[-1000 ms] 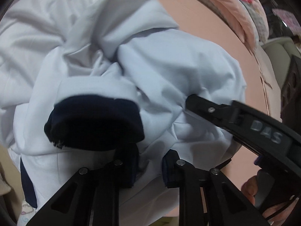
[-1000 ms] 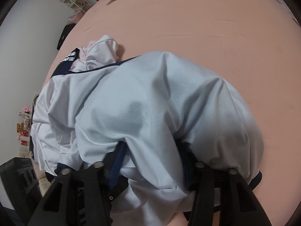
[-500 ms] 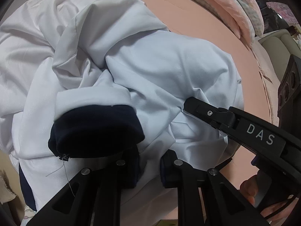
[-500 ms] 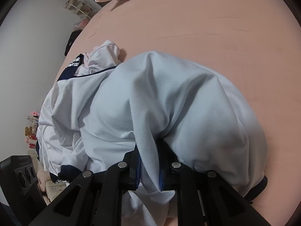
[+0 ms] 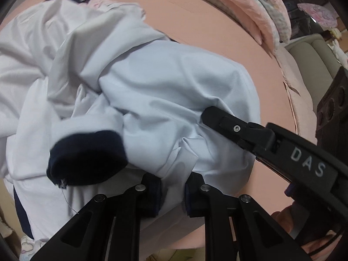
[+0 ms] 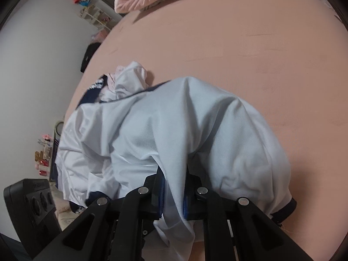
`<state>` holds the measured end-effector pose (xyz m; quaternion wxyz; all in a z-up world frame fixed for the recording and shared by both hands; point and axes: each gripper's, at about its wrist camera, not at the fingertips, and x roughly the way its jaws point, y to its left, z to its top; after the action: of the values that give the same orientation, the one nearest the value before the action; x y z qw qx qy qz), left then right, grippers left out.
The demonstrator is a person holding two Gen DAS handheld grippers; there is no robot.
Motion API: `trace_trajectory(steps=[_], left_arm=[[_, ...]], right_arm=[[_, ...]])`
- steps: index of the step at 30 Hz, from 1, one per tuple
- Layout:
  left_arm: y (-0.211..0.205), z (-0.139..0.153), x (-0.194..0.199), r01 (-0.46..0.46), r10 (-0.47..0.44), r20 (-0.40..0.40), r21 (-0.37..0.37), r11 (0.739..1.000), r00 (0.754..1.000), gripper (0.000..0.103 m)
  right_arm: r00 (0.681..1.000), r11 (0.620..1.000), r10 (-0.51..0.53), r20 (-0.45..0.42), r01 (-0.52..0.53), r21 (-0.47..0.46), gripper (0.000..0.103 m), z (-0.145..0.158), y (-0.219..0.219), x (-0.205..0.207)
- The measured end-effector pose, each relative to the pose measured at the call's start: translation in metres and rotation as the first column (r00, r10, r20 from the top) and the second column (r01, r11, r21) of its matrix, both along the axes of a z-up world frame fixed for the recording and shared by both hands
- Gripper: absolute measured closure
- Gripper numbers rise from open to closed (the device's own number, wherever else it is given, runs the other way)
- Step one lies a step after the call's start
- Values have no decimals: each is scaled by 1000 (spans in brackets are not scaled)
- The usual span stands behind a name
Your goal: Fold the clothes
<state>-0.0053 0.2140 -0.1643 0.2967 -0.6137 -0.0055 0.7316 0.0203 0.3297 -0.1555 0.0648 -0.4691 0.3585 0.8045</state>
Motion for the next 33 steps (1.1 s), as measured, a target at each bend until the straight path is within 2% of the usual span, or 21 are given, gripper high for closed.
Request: trace_trajectory(steps=[2,5,8,14,19,24,27,28,31,32,33], left_arm=[[2,5,-3,26,-26,-13,0,1000,1000,90],[-31,14,-13,71,-71,-28,10,997,997,90],[-26,13,-23,107,-107,-36,21,994,994,90],[-27,22,-2,167,-163,-54,65,984,985,90],[-7,33,16,187,-183,-67,54,981,981,90],[-16,38,15,165,-161,-57,73,984,985,90],[-15,40,14,164,-158,-65,85,983,985,90],[-20,41,15,162,-157,-63,89,983,986,90],[-29,41,13,155,-150,-56,95,983,987,90],[-30,41,13,152,-147,-53,98,984,988,90],[-32,42,12,148,-144,-49,103,984,988,90]], right_arm=[[1000,1000,-8,-4,9,30,94,8,1,4],[1000,998,-9,-4,9,55,94,16,4,10],[1000,998,-21,-20,23,62,94,24,12,19],[998,996,-46,-45,49,80,94,38,28,39],[998,994,-55,-38,58,88,94,44,38,51],[997,994,-70,-23,72,79,94,45,44,60],[998,995,-62,20,60,82,92,42,44,58],[997,995,-62,40,58,84,84,40,43,57],[996,995,-53,65,48,85,41,36,39,51],[997,995,-49,67,43,86,36,35,37,49],[997,996,-40,71,34,84,35,34,35,45]])
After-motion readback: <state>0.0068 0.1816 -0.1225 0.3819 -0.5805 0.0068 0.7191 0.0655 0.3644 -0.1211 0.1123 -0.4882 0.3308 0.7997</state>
